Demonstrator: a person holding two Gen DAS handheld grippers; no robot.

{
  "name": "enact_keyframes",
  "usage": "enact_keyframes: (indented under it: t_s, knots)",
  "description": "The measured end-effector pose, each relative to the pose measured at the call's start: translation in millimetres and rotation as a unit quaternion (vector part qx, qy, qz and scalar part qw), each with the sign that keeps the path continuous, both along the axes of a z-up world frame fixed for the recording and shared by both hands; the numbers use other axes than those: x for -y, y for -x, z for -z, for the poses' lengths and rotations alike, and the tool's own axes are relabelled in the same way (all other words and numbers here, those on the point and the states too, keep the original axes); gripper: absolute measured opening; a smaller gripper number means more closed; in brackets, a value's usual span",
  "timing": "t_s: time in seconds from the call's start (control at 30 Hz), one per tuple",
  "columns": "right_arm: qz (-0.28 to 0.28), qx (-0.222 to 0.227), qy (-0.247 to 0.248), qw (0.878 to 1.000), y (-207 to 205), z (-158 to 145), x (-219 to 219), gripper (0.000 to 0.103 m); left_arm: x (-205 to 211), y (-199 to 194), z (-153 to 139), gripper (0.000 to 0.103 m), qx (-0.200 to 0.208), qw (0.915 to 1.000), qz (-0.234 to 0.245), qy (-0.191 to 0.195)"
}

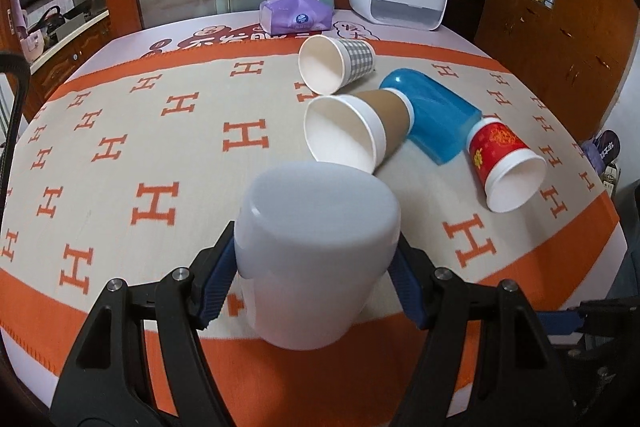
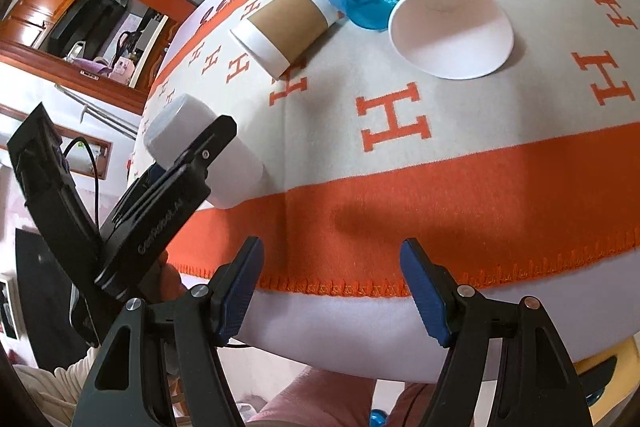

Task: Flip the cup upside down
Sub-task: 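Turn the white cup opening-down and lower it onto the cloth with the left tool, then open the left tool and withdraw from the white cup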

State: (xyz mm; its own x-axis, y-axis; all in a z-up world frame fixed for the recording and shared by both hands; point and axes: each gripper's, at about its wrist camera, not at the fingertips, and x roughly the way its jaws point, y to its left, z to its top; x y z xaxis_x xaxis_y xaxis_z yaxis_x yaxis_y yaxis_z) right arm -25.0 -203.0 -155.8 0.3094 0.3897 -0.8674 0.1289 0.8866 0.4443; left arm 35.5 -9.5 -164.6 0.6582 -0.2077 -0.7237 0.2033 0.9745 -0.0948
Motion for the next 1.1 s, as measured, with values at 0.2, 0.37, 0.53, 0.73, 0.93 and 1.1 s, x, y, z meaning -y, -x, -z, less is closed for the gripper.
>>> enact_keyframes:
  t_s: [0.2, 0.37, 0.53, 0.73, 0.93, 1.1]
  knots:
    - [-0.011, 0.002, 0.010, 1.000, 1.9, -0.6, -4.4, 0.072, -6.0, 1.6, 6.3, 0.067, -0.025, 0.9996, -0.009, 0.009]
    - [-0.015, 0.003, 0.014, 1.000, 3.9, -1.0, -7.3, 0.072, -4.5, 3.0, 4.5, 0.067, -0.036, 0.9994, -0.001, 0.003]
    - [-0.017, 0.011, 0.017, 1.000, 7.6, -6.2, -8.8, 0.072, -4.1, 7.6, -5.2, 0.076, -0.042, 0.9990, 0.010, 0.005]
    - [-0.027, 0.029, 0.027, 0.999, 10.5, -22.3, -14.2, 0.072, -7.3, 19.1, -28.5, 0.079, -0.033, 0.9992, 0.020, 0.009]
    - [-0.034, 0.051, 0.034, 0.997, 15.4, -50.7, -17.7, 0.072, -16.3, 31.4, -67.1, 0.079, -0.039, 0.9990, 0.021, 0.009]
    - [-0.034, 0.070, 0.040, 0.996, 18.7, -85.1, -20.4, 0.072, -30.7, 38.9, -102.5, 0.080, -0.060, 0.9981, 0.006, 0.015]
